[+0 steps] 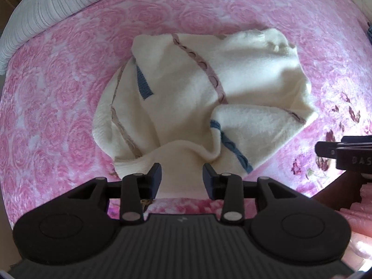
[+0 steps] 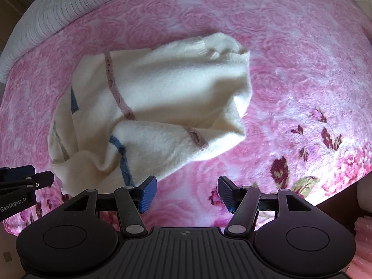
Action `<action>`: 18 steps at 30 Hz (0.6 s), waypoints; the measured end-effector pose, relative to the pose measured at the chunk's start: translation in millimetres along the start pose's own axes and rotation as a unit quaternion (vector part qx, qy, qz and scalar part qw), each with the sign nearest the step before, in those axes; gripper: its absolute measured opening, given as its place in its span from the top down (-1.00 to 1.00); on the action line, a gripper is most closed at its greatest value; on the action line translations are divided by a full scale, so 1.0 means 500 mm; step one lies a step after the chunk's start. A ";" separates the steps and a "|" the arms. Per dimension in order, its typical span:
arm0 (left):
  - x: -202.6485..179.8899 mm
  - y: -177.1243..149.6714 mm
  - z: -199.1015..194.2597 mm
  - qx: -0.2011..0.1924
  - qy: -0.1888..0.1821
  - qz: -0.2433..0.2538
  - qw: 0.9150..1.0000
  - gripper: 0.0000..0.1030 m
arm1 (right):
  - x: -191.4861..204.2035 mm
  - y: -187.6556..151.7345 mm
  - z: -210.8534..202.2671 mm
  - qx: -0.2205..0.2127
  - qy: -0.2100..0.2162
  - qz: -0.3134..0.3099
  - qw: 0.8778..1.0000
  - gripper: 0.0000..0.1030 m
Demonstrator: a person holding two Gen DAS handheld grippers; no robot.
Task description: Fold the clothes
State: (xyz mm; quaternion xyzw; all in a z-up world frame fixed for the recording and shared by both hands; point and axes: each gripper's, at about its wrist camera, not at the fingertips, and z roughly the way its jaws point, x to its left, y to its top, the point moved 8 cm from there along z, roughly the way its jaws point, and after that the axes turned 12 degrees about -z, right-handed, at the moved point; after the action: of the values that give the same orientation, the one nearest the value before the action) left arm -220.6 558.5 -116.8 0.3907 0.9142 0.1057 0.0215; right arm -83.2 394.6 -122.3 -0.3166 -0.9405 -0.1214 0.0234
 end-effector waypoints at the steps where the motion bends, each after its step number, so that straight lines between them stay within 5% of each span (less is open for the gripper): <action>1: 0.006 0.004 0.005 -0.001 -0.001 -0.003 1.000 0.30 | -0.005 -0.001 0.002 -0.003 0.005 0.006 1.000 -0.20; 6: 0.048 0.025 0.039 -0.008 -0.006 -0.027 1.000 0.27 | -0.066 -0.025 0.029 -0.027 0.063 0.098 0.993 -0.20; 9: 0.087 0.038 0.068 -0.012 -0.007 -0.046 0.999 0.22 | -0.119 -0.050 0.055 -0.043 0.095 0.179 0.978 -0.48; 12: 0.126 0.047 0.101 -0.016 -0.007 -0.066 0.998 0.19 | -0.163 -0.071 0.091 -0.055 0.120 0.249 0.960 -0.72; 18: 0.189 0.042 0.162 -0.009 -0.002 -0.104 0.994 0.19 | -0.209 -0.071 0.171 -0.088 0.174 0.385 0.902 -0.74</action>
State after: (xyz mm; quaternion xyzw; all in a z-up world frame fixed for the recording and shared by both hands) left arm -261.1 654.8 -187.5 0.2931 0.9490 0.1100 0.0380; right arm -18.6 326.5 -225.5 -0.6283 -0.7121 -0.2382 0.2035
